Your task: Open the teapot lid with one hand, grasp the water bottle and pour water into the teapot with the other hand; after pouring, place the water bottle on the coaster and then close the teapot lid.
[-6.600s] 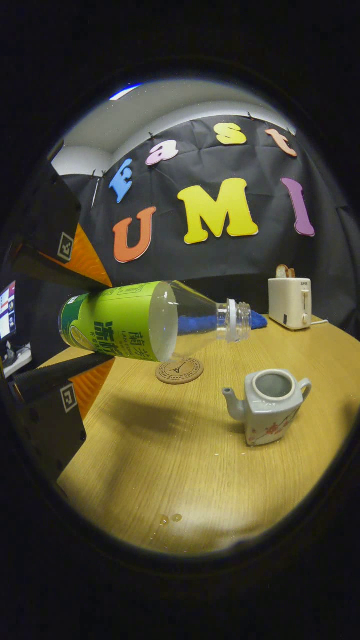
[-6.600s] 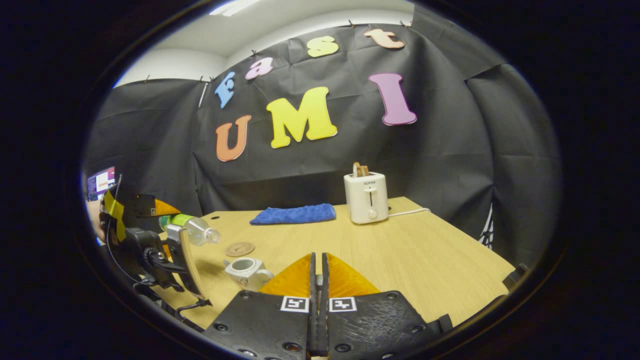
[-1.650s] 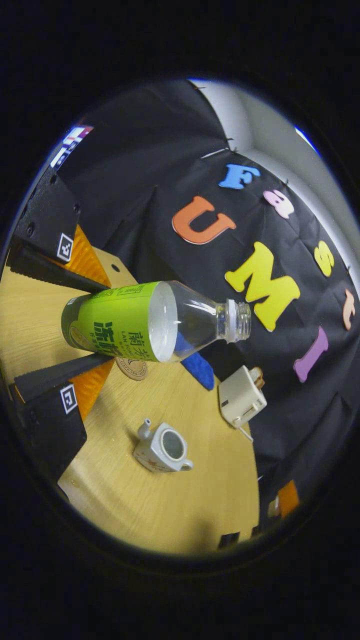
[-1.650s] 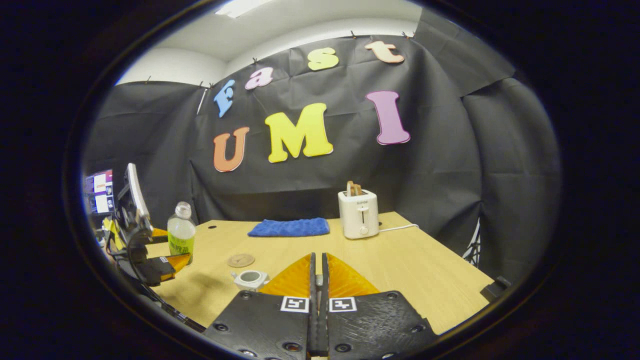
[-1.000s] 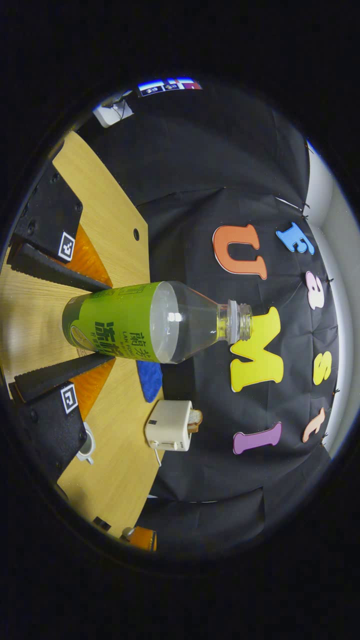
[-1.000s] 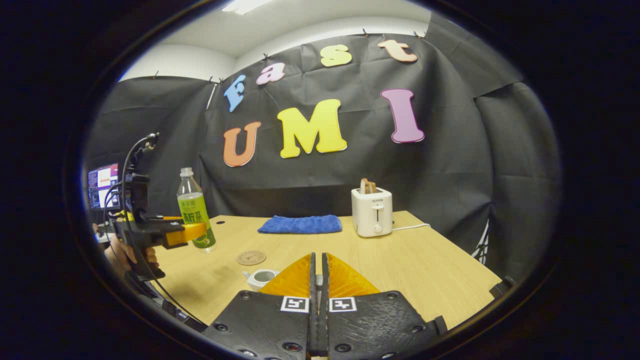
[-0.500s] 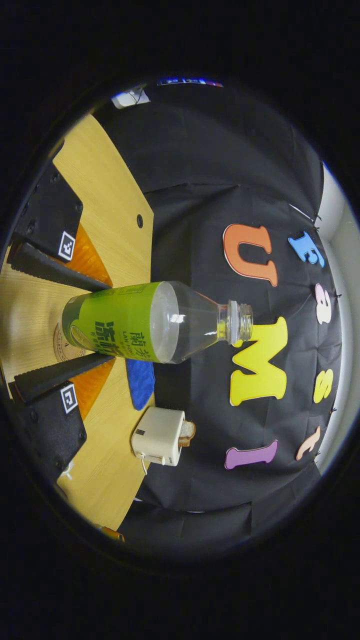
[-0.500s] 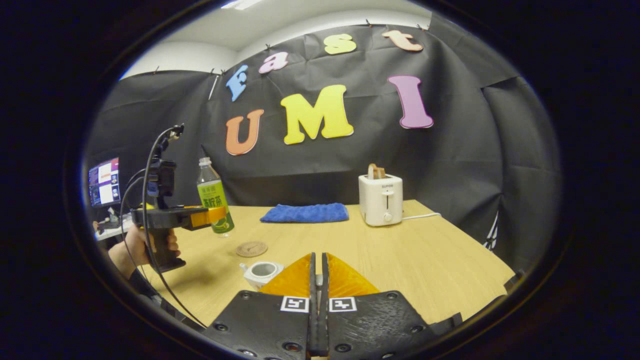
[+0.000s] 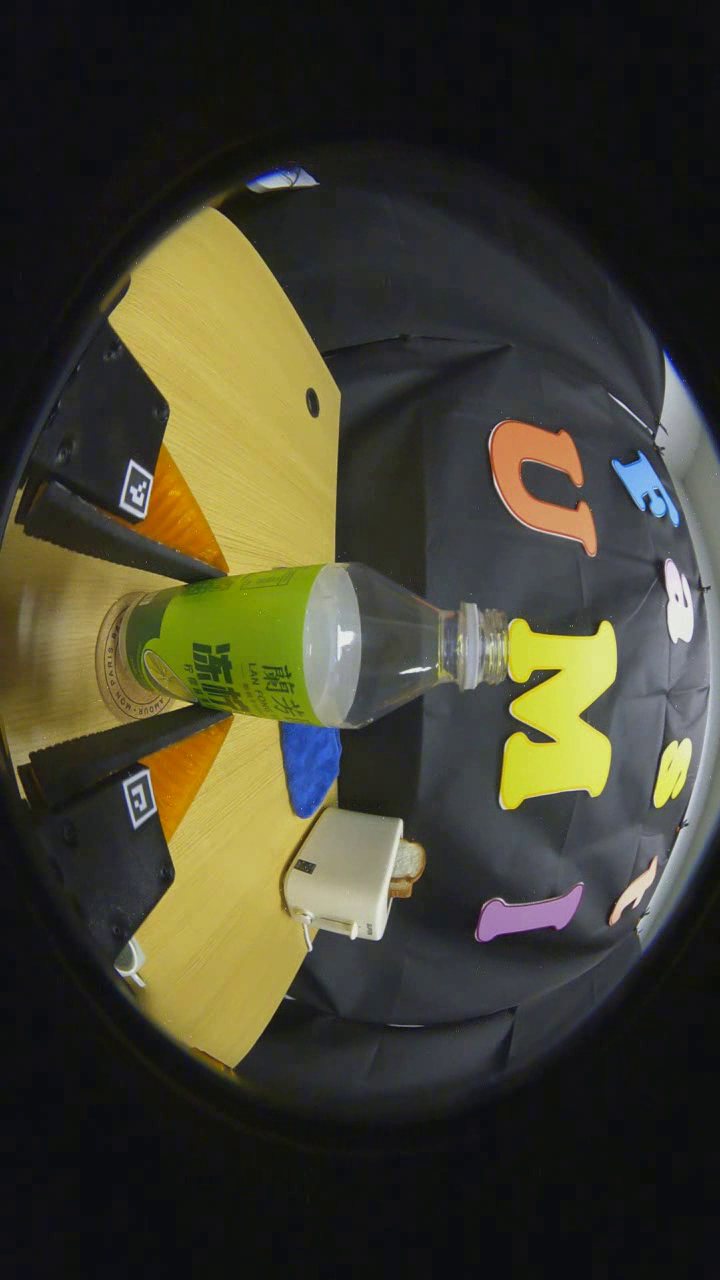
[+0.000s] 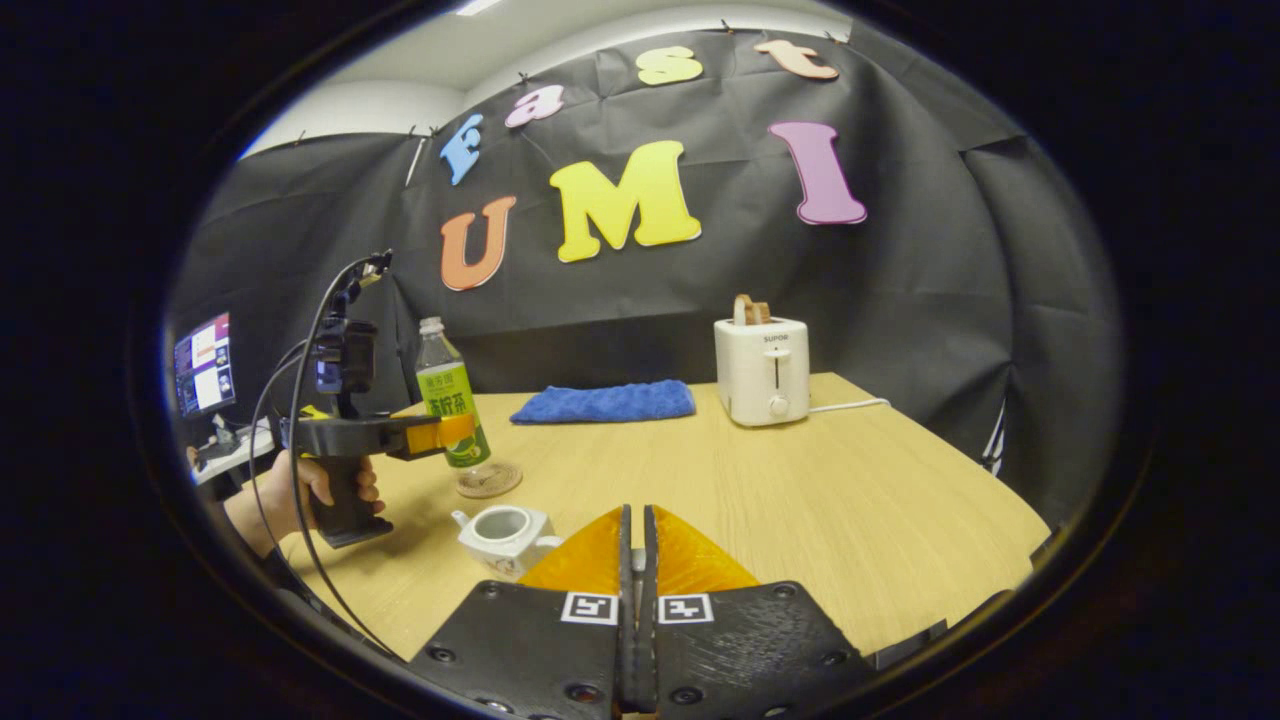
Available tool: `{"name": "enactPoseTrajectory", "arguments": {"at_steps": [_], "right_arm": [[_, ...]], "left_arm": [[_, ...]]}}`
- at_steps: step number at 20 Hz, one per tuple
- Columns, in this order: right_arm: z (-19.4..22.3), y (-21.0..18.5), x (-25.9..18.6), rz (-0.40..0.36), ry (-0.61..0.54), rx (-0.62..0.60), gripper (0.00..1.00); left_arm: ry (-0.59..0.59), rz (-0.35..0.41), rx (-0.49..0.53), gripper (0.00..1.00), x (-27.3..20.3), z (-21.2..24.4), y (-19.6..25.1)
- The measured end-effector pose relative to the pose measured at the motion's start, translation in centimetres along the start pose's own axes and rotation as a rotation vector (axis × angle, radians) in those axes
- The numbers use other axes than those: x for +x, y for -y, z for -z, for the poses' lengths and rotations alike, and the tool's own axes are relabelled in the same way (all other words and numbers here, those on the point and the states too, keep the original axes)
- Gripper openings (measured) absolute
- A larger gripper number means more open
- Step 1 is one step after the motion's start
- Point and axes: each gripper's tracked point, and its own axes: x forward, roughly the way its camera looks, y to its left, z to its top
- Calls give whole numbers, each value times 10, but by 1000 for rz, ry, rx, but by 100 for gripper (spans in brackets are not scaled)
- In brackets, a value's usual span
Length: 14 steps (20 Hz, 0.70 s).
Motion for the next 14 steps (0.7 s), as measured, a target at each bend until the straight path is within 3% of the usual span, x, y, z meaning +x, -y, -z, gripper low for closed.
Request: {"name": "enactPoseTrajectory", "arguments": {"at_steps": [11,13,14], "right_arm": [[8,7,8,3,-17,13,0],[7,6,7,3,-14,11,0],[6,5,7,2,-13,11,0]], "left_arm": [[-26,11,25,77,14,10,9],[-52,21,33,79,14,16,11],[-62,22,33,88,14,19,12]]}}
